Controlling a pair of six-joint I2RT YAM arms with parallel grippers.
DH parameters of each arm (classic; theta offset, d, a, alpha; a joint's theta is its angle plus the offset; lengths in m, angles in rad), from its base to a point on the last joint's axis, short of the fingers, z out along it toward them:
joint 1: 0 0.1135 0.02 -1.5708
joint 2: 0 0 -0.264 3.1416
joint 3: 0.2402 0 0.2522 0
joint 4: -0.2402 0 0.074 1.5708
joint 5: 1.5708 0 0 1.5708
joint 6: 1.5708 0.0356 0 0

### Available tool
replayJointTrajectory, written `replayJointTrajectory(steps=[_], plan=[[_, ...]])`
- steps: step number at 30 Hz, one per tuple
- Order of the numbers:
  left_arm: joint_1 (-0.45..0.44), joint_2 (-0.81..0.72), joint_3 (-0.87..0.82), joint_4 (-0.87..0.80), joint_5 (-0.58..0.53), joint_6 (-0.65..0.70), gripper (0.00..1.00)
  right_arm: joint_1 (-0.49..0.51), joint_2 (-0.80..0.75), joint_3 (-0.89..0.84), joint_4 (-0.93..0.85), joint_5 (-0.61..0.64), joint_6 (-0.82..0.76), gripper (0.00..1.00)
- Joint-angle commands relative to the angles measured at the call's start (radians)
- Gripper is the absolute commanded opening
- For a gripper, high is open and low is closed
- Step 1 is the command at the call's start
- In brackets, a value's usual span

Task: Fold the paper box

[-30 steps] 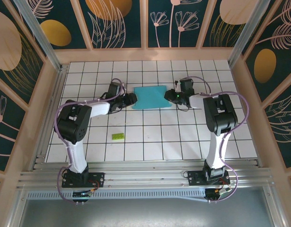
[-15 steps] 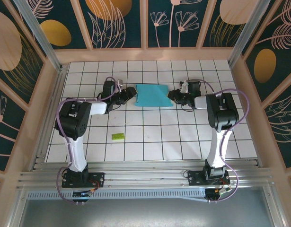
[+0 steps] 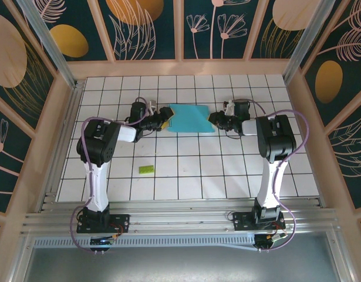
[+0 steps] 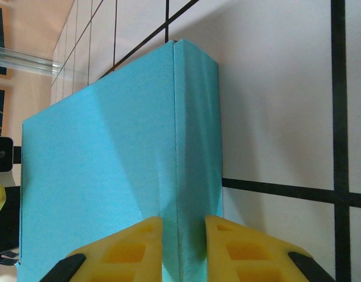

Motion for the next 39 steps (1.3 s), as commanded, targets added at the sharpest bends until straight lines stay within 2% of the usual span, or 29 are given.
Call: replayJointTrajectory(steps=[1,6,10,16,18,23,29,31,35,39], plan=[[-0.023,0.027,0.025,0.075,0.040,-0.052,0.67,-0.019,0.061,-0.039,-0.106,0.082,0.011,0.21],[-0.039,0.034,0.053,0.069,0.035,-0.078,0.46,-0.018,0.052,-0.033,-0.109,0.074,0.013,0.22],[-0.042,0.015,0.050,0.053,0.015,-0.093,0.40,-0.019,0.003,-0.038,-0.115,0.071,0.010,0.30],[-0.042,-0.035,0.030,0.012,-0.026,-0.131,0.33,-0.016,-0.213,-0.094,-0.083,0.153,-0.032,0.47],[-0.042,-0.055,0.015,0.020,-0.034,-0.152,0.32,-0.004,-0.293,-0.128,-0.049,0.201,-0.090,0.54],[-0.042,-0.095,-0.009,0.036,-0.037,-0.192,0.31,0.090,-0.456,-0.213,0.041,0.360,-0.388,0.69],[-0.042,-0.125,-0.016,0.048,-0.035,-0.206,0.30,0.269,-0.577,-0.274,0.117,0.489,-0.800,0.77],[-0.042,-0.132,-0.023,0.062,-0.030,-0.219,0.30,0.323,-0.598,-0.304,0.151,0.514,-0.922,0.81],[-0.043,-0.156,-0.049,0.098,-0.036,-0.264,0.29,0.440,-0.608,-0.411,0.299,0.639,-1.205,0.99],[-0.051,-0.190,-0.081,0.123,-0.051,-0.311,0.29,0.494,-0.545,-0.466,0.446,0.737,-1.430,0.99]])
